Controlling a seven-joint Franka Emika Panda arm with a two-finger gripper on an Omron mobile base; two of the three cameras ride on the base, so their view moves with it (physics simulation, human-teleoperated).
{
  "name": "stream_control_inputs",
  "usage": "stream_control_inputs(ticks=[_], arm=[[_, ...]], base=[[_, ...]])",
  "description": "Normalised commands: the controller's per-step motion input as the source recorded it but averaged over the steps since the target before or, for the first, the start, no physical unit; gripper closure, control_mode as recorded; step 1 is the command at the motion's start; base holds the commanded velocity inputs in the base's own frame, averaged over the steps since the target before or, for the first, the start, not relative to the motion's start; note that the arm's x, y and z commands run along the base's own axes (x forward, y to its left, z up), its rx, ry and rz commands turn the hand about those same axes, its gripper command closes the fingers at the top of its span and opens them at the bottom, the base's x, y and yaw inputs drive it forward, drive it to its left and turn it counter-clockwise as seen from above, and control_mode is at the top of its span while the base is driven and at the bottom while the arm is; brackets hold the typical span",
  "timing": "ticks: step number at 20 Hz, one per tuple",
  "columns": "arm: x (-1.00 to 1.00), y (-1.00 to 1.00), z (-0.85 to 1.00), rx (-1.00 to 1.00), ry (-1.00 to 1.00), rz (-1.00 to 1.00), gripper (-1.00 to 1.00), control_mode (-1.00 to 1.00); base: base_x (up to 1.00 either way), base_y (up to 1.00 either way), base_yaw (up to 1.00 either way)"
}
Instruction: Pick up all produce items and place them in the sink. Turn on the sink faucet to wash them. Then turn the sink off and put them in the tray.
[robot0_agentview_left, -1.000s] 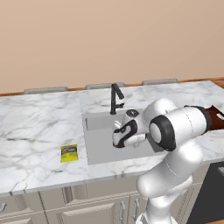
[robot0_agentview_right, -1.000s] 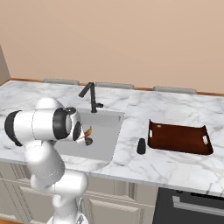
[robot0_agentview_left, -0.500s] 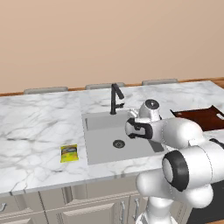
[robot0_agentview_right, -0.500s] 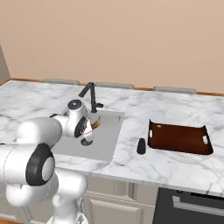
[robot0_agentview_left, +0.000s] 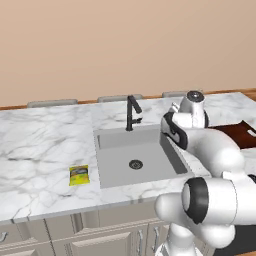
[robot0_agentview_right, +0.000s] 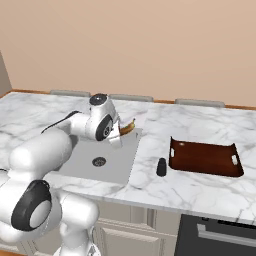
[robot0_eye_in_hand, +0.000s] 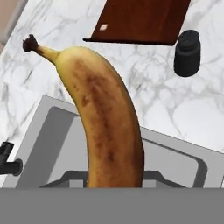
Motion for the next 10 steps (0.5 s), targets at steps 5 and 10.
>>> stream_control_inputs(ticks=[5, 10], arm=[[0.02, -0.99, 0.32, -0.02, -0.04, -0.19, 1.00, -1.00], [0.16, -1.00, 0.28, 0.00, -0.03, -0.17, 1.00, -1.00]], base=[[0.00, 0.00, 0.00], [0.00, 0.00, 0.00]])
